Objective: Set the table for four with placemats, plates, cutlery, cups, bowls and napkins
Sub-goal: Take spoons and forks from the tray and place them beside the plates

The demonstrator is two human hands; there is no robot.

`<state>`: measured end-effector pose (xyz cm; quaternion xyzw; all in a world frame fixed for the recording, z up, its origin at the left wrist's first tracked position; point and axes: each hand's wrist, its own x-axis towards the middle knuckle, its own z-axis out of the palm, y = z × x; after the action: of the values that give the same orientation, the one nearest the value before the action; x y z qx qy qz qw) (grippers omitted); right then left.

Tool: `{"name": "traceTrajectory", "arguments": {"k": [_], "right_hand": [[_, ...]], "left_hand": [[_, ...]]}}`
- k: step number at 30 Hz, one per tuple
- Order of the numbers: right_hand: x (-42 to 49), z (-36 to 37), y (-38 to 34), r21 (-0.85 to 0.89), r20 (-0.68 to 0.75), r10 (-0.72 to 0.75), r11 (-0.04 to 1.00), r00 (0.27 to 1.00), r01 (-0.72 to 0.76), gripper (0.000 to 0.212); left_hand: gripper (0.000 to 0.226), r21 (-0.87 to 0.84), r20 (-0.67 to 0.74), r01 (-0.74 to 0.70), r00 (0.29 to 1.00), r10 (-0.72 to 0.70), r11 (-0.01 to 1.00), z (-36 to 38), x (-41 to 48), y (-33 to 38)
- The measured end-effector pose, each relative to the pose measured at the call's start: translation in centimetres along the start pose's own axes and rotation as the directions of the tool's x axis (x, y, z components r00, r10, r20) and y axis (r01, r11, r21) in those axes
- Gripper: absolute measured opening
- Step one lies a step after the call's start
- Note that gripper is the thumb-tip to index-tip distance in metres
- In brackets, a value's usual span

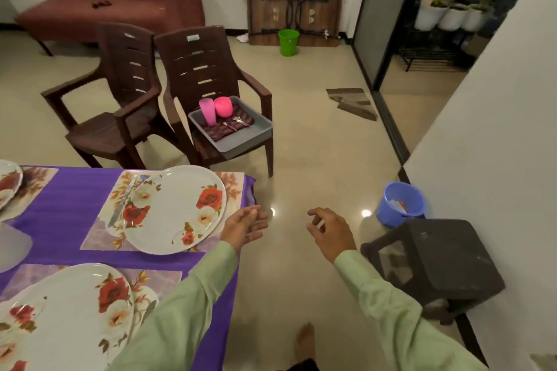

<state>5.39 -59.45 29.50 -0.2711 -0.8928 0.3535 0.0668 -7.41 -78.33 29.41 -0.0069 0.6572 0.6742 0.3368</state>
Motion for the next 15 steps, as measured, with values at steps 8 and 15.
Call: {"name": "traceTrajectory", "arguments": {"k": [8, 15], "right_hand": [[14.3, -3.6, 0.8, -0.009, 0.112, -0.071, 0.997, 0.991, 0.072, 0.024], [27.0, -2.8, -1.5, 0.068, 0.171, -0.162, 0.986, 0.972, 0.152, 0.022]], "left_hand": [[0.016, -0.088, -0.111, 0.003, 0.994, -0.012, 0.996, 2.1, 10.4, 4.7], [0.023, -0.140, -0.197, -0.027, 0.980, -0.001, 0.990, 2.3, 17.7, 9.2]]}}
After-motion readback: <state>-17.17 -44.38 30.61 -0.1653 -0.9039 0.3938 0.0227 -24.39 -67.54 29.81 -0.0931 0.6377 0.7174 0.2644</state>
